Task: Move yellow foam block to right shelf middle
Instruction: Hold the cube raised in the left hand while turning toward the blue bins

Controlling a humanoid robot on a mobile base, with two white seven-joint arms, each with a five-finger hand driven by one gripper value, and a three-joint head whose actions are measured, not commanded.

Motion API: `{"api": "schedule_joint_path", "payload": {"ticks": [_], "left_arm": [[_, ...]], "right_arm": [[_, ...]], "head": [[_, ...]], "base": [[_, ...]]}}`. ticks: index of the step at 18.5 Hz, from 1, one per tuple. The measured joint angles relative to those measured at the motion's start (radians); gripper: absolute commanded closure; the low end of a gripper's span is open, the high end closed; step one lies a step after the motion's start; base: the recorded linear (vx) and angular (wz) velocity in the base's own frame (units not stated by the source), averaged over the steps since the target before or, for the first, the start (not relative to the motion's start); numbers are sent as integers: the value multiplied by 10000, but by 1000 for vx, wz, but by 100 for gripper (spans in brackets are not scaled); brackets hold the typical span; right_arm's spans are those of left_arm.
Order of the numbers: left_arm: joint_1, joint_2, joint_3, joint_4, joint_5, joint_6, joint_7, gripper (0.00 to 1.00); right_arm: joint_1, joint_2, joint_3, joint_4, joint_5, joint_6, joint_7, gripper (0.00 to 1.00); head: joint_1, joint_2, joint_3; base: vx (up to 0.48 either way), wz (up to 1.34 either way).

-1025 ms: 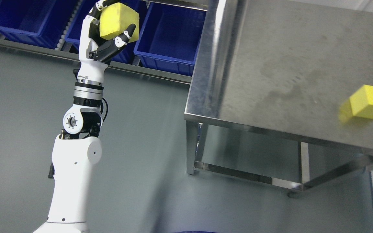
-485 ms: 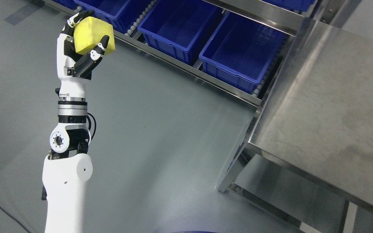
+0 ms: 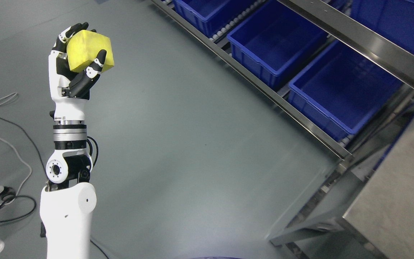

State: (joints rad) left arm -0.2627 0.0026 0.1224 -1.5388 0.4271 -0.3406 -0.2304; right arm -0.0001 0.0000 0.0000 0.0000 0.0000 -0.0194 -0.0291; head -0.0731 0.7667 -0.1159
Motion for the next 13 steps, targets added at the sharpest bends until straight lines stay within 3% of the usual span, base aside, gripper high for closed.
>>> {"api": "schedule_joint_path", "payload": {"ticks": [13], "left_arm": [[649, -17, 440, -398, -3, -199, -20, 63]], "right_arm": [[0, 0, 0, 0, 0, 0, 3, 0]], "head": [[0, 0, 0]], "base": [[167, 340]]}}
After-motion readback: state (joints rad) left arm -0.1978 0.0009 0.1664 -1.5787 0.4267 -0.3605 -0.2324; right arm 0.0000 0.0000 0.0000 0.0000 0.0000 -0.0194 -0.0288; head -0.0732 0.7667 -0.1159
